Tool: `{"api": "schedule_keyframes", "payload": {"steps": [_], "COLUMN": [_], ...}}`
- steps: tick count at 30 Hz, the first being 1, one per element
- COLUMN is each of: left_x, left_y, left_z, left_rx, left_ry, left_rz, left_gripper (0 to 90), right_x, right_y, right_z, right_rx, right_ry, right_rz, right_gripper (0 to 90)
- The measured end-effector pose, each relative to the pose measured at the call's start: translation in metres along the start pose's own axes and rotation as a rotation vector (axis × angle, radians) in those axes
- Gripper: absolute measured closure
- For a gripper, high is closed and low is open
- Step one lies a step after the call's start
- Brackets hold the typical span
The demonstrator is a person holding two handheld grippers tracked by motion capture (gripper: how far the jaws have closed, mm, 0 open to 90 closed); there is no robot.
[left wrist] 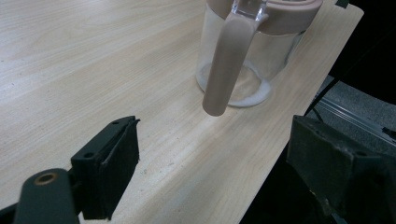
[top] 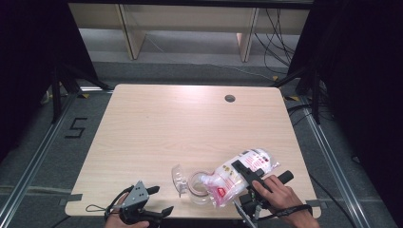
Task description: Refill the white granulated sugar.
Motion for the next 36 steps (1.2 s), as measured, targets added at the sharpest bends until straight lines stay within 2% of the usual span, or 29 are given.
{"api": "schedule_keyframes", "payload": {"steps": [1,2,3,4,5,7,8,10,11,14,15,16,17,20,22,28,29,30,33,34,35,36], "left_x": [0.0,0.0001,-0.0001,-0.0001,0.0,0.0001,0.0002,0.0,-0.0005,0.0,0.0001,0.0001,0.0001,-0.0004,0.0001,0.0002,0.0002,0.0001,0.0003,0.0003,0.0001,-0.0001], "left_y": [0.0008,0.0006,0.0007,0.0009,0.0007,0.0,0.0008,0.0011,0.0013,0.0011,0.0011,0.0011,0.0011,0.0013,0.0011,0.0012,0.0012,0.0011,0.0013,0.0004,0.0012,0.0012], "left_z": [-0.0004,-0.0005,-0.0005,-0.0005,-0.0003,0.0,-0.0003,-0.0003,-0.0003,-0.0003,-0.0002,-0.0002,-0.0002,-0.0003,-0.0001,0.0,0.0,0.0,0.0,0.0004,-0.0001,-0.0001], "left_rx": [0.019,0.018,0.019,0.02,0.013,-0.001,0.018,0.025,0.027,0.025,0.025,0.024,0.024,0.027,0.024,0.024,0.024,0.024,0.024,0.006,0.024,0.025], "left_ry": [0.0,-0.002,0.0,-0.001,-0.001,0.0,-0.001,0.002,0.007,0.002,0.002,0.002,0.002,0.007,0.002,0.003,0.003,0.003,0.002,0.002,0.002,0.004], "left_rz": [0.008,0.008,0.009,0.008,0.004,0.0,0.008,0.003,0.001,0.003,0.002,0.002,0.002,0.0,0.003,0.002,0.002,0.002,0.002,-0.004,0.003,0.001], "left_gripper": [16.4,16.4,16.4,16.4,16.4,16.4,16.4,16.4,16.4,16.4,16.4,16.4,16.4,16.4,16.4,16.4,16.4,16.4,16.4,16.4,16.4,16.4], "right_x": [0.0008,-0.0007,-0.0007,-0.0002,-0.0004,-0.0001,-0.0001,-0.0001,0.0007,0.0003,0.0019,0.0023,0.0015,0.0012,0.002,0.0022,0.0021,0.0007,0.0005,0.0004,0.0004,0.0005], "right_y": [-0.0014,0.0022,0.0026,0.0011,0.0025,0.0029,0.0029,0.003,0.001,0.0034,-0.0001,-0.0007,0.001,0.0008,-0.0009,-0.0011,-0.0006,0.0027,0.0032,0.0032,0.0031,0.0031], "right_z": [-0.0006,0.0004,0.0004,-0.0002,0.0003,0.0002,0.0002,0.0004,-0.0002,0.0008,-0.0007,-0.0011,-0.0006,-0.0006,-0.0009,-0.0008,-0.0005,0.0009,0.0012,0.0013,0.0013,0.0013], "right_rx": [-0.018,0.023,0.027,0.012,0.026,0.026,0.026,0.029,0.007,0.032,-0.011,-0.016,0.004,0.007,-0.009,-0.009,-0.002,0.037,0.04,0.039,0.039,0.041], "right_ry": [-0.008,0.014,0.014,0.004,0.012,0.013,0.013,0.015,0.002,0.017,-0.008,-0.011,-0.002,0.0,-0.011,-0.011,-0.007,0.012,0.013,0.015,0.015,0.013], "right_rz": [0.004,-0.004,-0.006,0.002,-0.005,-0.003,-0.005,-0.008,-0.006,-0.009,-0.001,-0.003,-0.001,0.0,-0.001,0.004,0.005,-0.002,-0.004,-0.003,-0.004,-0.004], "right_gripper": [49.4,49.4,49.4,49.4,49.5,49.5,49.5,49.5,49.5,49.6,49.6,49.6,49.6,49.6,49.6,49.7,49.7,49.7,49.7,49.8,49.8,49.8]}}
Point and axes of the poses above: each handheld gripper's, and its own axes: x roughly backward along the jaws, z roughly out of its top, y roughly to its right, the point moved 6 cm from there along -x, roughly forward along the jaws, and after that the axes turned 11 degrees about y, right-handed, at the moved point
